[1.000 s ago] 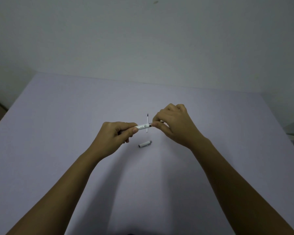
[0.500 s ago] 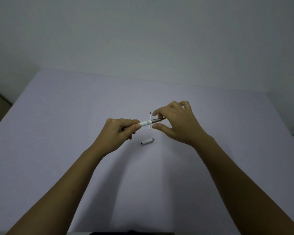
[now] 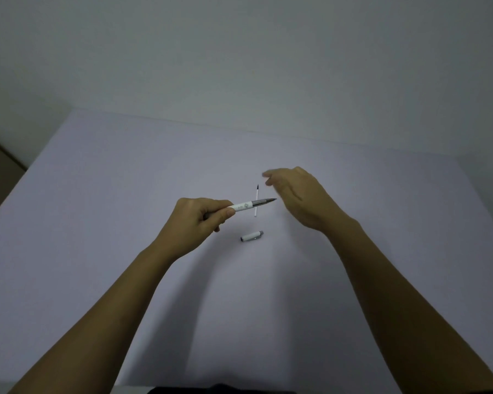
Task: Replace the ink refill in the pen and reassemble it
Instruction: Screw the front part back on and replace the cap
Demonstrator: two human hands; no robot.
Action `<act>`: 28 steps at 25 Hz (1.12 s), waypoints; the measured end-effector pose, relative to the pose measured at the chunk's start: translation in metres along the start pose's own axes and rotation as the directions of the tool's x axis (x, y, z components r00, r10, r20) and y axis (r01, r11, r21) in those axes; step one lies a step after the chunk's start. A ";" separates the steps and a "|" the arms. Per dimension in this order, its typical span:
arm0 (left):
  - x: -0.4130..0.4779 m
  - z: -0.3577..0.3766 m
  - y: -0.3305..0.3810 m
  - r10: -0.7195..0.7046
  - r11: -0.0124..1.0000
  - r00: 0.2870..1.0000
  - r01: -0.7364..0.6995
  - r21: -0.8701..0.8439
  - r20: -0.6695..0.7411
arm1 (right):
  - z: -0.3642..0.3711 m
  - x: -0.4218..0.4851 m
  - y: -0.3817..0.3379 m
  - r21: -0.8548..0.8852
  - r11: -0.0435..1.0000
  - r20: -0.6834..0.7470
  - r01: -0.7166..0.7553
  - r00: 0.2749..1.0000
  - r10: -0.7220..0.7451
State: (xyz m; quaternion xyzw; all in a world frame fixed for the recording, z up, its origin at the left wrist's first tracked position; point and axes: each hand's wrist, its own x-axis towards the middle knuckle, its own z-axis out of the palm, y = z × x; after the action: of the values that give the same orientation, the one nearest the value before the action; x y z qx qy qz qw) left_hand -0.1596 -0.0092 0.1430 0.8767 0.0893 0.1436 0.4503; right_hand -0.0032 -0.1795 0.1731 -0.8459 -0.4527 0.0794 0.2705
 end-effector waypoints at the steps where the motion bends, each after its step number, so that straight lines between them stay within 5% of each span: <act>1: -0.001 -0.001 -0.003 -0.011 1.000 1.000 0.011 0.009 0.000 | 0.004 0.003 0.010 0.105 0.993 -0.037 -0.054 0.998 0.058; 3: -0.003 -0.002 -0.010 -0.040 0.999 0.999 0.040 0.019 -0.005 | 0.022 0.008 0.029 0.124 0.983 -0.045 -0.136 0.989 0.142; 8: -0.004 -0.004 -0.027 -0.095 0.995 0.995 0.096 0.016 -0.010 | 0.099 0.004 0.070 -0.032 0.963 0.195 -0.268 0.943 0.269; 14: -0.003 -0.007 -0.042 -0.140 0.990 0.990 0.140 0.018 -0.004 | 0.156 -0.012 0.090 -0.140 0.961 0.291 -0.237 0.918 0.269; 21: -0.003 -0.008 -0.052 -0.160 0.987 0.987 0.160 0.017 0.010 | 0.147 -0.009 0.084 -0.022 0.956 0.179 -0.291 0.940 0.291; 28: 0.004 -0.014 -0.060 -0.169 0.980 0.985 0.166 0.109 0.021 | 0.073 0.009 0.063 0.219 0.966 -0.100 -0.139 0.981 0.164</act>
State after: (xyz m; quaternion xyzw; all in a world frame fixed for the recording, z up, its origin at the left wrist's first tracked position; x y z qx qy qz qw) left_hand -0.1626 0.0373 0.1026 0.8910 0.1635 0.0867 0.4145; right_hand 0.0193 -0.1719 0.0791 -0.8478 -0.3589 0.0976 0.3781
